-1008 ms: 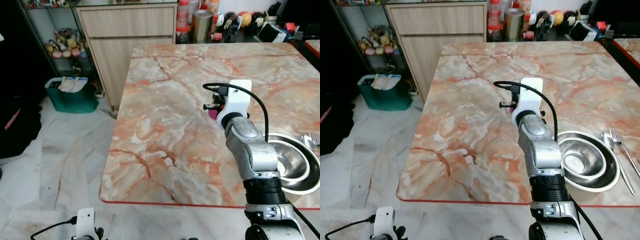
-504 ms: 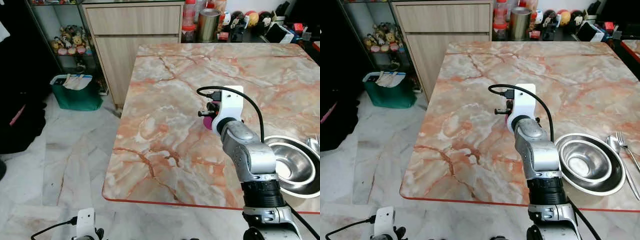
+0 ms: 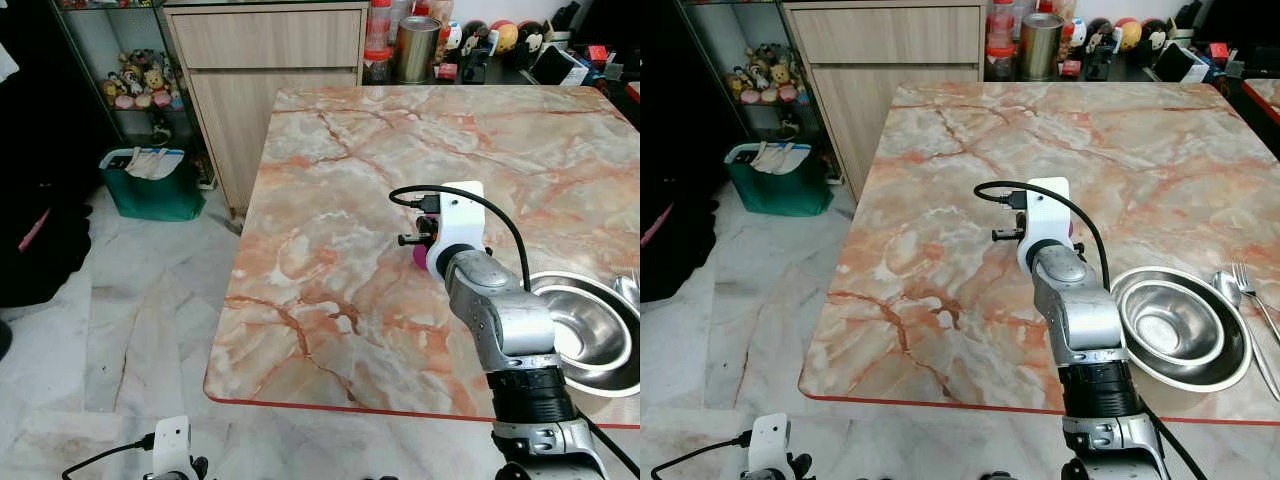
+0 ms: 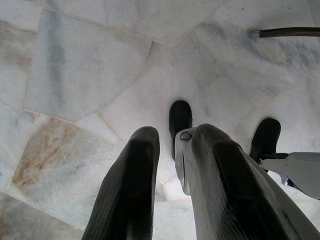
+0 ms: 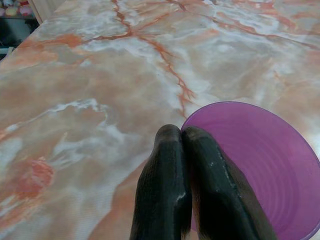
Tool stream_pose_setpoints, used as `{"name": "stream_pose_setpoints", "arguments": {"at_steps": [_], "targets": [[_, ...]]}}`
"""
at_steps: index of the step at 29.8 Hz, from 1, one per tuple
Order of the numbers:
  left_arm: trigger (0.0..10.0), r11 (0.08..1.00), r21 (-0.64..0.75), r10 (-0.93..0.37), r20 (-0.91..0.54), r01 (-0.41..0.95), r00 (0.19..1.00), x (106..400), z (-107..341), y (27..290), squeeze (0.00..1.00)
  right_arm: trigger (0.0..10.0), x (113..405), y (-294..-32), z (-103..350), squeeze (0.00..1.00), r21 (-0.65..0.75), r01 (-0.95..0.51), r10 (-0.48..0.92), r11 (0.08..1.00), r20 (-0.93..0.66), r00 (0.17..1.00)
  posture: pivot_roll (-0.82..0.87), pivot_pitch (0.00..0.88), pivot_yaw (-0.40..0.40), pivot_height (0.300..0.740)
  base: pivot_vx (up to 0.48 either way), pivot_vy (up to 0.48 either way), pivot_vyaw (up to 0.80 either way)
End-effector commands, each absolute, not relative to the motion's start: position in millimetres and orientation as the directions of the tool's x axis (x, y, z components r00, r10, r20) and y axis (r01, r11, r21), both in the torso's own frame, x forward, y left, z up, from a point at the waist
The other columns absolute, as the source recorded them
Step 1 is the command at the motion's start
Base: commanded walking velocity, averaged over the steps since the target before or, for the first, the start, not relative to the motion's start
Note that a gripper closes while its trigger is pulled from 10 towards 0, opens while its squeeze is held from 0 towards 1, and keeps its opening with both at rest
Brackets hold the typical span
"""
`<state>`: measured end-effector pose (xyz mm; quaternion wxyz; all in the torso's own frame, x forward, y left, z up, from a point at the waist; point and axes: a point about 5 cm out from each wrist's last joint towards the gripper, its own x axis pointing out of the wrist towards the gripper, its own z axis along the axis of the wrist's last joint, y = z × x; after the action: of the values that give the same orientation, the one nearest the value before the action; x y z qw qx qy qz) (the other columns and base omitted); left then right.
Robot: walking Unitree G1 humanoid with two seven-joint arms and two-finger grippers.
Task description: Setting the table
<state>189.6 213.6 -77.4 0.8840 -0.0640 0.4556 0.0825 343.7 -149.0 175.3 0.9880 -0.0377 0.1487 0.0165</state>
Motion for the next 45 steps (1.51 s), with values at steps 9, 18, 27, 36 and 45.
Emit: {"name": "stream_pose_setpoints", "arguments": {"at_steps": [9, 18, 27, 36, 45], "targets": [[10.0, 0.977, -0.035, 0.086, -0.836, -0.210, 0.541, 182.4, -81.0, 214.8, 0.00, 10.0, 340.9, -150.2, 171.3, 0.00, -0.090, -0.033, 0.004, 0.995, -0.307, 0.952, -0.12, 0.114, 0.023, 0.740, 0.000, 0.000, 0.00], [10.0, 0.977, -0.034, 0.087, -0.837, -0.210, 0.540, 182.1, -81.2, 214.7, 0.00, 10.0, 341.1, -150.3, 169.8, 0.00, -0.093, -0.033, 0.002, 0.995, -0.315, 0.949, -0.12, 0.111, 0.021, 0.740, 0.000, 0.000, 0.00], [10.0, 0.977, -0.036, 0.086, -0.837, -0.211, 0.540, 182.1, -81.3, 214.3, 0.00, 10.0, 340.2, -150.2, 165.6, 0.00, -0.090, -0.035, 0.003, 0.995, -0.334, 0.943, -0.12, 0.112, 0.019, 0.740, 0.000, 0.000, 0.00], [10.0, 0.977, -0.036, 0.086, -0.837, -0.212, 0.541, 182.1, -81.2, 214.4, 0.00, 10.0, 339.8, -150.2, 164.1, 0.00, -0.089, -0.034, 0.002, 0.995, -0.341, 0.940, -0.11, 0.113, 0.019, 0.740, 0.000, 0.000, 0.00], [10.0, 0.977, -0.036, 0.086, -0.837, -0.212, 0.540, 181.9, -81.3, 214.4, 0.00, 10.0, 339.8, -150.9, 164.7, 0.15, -0.086, -0.031, 0.000, 0.996, -0.337, 0.941, -0.11, 0.111, 0.020, 0.740, 0.000, 0.000, 0.00]]}}
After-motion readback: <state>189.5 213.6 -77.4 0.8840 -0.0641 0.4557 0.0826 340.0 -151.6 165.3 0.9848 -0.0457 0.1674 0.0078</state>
